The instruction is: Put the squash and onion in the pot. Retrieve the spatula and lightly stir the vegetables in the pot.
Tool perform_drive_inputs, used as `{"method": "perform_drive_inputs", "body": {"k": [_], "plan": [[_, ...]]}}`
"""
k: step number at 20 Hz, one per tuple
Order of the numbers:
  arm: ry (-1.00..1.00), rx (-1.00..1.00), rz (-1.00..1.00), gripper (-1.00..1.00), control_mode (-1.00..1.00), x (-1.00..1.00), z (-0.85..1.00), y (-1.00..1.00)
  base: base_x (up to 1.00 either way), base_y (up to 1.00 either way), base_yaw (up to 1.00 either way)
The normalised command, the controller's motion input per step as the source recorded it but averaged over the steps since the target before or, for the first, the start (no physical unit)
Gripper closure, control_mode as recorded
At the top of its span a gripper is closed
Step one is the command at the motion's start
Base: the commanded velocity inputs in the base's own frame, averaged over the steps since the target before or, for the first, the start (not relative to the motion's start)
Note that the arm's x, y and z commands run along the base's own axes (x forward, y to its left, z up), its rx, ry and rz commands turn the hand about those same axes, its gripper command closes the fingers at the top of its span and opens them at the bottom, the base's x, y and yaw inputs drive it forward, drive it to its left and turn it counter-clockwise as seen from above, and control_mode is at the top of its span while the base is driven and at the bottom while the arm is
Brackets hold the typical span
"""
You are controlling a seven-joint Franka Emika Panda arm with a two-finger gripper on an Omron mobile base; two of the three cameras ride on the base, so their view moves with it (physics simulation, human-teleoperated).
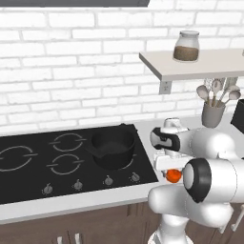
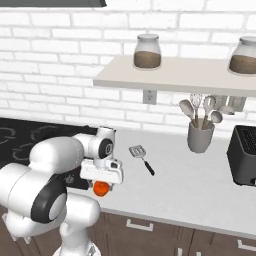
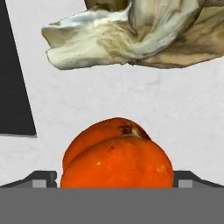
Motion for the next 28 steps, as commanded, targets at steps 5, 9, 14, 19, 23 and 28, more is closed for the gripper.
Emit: {"method": "perform_drive_inputs", "body": {"k": [5,9,14,19,23,28], "plan": [[0.00,0.00,0.00,1.00,-1.00,-0.08,-0.18,0.00,0.00,0.00,0.00],[-0.10,0.00,0.01,1.00,-1.00,-0.32,0.28,0.02,0.00,0.00,0.00],[-0.19,0.01,0.05,1.00,-1.00,-0.37,0.98,0.23,0.00,0.00,0.00],[-0.07,0.01,0.04,1.00,-1.00,-0.06,1.00,0.44,0.00,0.00,0.00],[-0.07,0.00,0.04,1.00,-1.00,0.03,0.95,0.29,0.00,0.00,0.00],[-0.17,0.00,0.07,1.00,-1.00,0.34,0.96,0.40,0.00,0.00,0.00]]}}
